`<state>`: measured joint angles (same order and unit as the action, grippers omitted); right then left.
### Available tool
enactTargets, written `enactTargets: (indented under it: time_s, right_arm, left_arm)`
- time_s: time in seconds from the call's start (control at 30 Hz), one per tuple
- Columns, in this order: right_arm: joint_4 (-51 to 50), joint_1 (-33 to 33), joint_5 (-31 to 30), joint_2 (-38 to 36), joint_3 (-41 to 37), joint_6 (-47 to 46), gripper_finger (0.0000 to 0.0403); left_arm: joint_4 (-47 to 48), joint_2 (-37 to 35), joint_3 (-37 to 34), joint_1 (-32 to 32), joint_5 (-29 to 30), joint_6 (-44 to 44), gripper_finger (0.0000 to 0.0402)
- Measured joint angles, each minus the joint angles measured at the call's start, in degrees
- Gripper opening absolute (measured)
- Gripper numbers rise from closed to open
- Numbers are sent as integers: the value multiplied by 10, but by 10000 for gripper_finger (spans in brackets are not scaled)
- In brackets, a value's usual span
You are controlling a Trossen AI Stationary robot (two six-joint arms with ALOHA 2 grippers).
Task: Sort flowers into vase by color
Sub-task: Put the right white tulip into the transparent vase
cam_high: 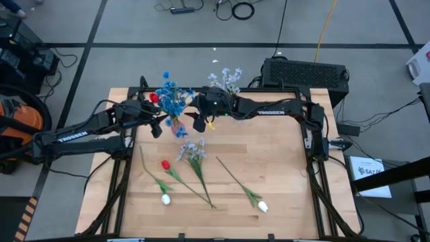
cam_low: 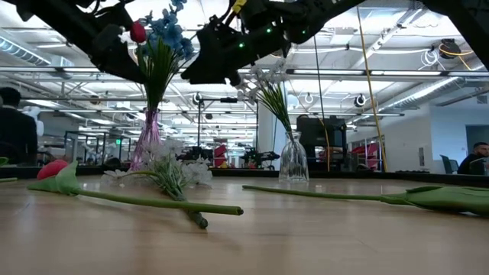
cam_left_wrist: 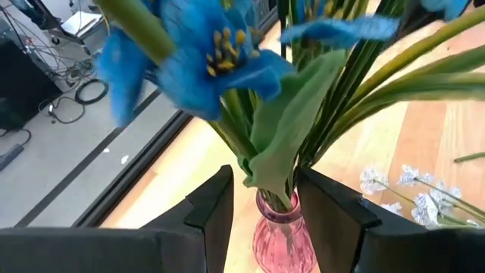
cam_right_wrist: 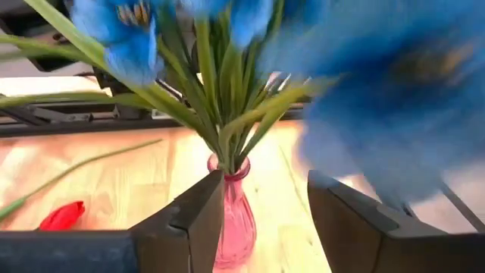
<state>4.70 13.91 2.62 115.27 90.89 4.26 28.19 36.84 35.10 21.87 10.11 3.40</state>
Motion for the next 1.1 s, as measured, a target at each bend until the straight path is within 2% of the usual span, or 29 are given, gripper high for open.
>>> enactTargets:
  time_s: [0.23, 0.4, 0.53, 0.67, 0.73, 0.87, 1.1]
  right_arm:
    - [-90, 0, -1, -43, 0, 6, 183]
    - [-180, 0, -30, -74, 0, -39, 183]
    - [-249, -1, -32, -100, 0, -124, 183]
    - [-332, -6, -31, -115, 0, -265, 180]
    - [-383, -13, -40, -120, 0, -309, 173]
    - [-447, -49, -95, -121, 0, -367, 148]
    - [-456, -122, -147, -120, 0, -423, 82]
  left_arm:
    - [57, -32, 21, 0, 0, 0, 154]
    - [92, -48, 30, 0, 2, -1, 154]
    - [94, -57, 32, 0, -4, -29, 154]
    - [118, -60, 32, 0, -20, -36, 153]
    - [124, -60, 32, 0, -28, -36, 153]
    - [122, -60, 32, 0, -36, -36, 153]
    - [123, -60, 32, 0, -41, -35, 152]
